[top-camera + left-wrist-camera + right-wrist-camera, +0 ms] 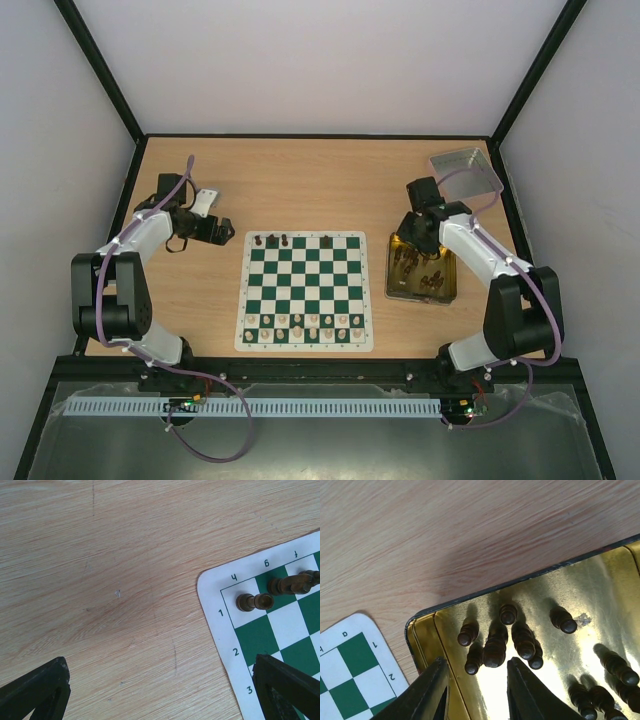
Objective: Set up the chess pieces on the board
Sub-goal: Pick up the chess piece from the storage box.
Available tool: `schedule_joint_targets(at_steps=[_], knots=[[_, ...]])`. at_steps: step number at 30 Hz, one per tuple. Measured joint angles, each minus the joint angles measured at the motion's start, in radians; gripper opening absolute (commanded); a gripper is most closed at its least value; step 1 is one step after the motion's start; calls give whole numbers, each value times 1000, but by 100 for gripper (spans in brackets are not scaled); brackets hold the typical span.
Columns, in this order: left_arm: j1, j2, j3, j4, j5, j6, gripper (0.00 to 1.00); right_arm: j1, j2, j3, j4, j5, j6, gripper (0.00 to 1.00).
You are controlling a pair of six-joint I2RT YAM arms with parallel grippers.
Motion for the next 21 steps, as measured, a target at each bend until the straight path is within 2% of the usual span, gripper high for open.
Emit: schedule_joint_targets(at_steps=[21], knots=[[0, 0, 0, 0, 0, 3, 99, -33, 31, -60, 42, -26, 0, 26]])
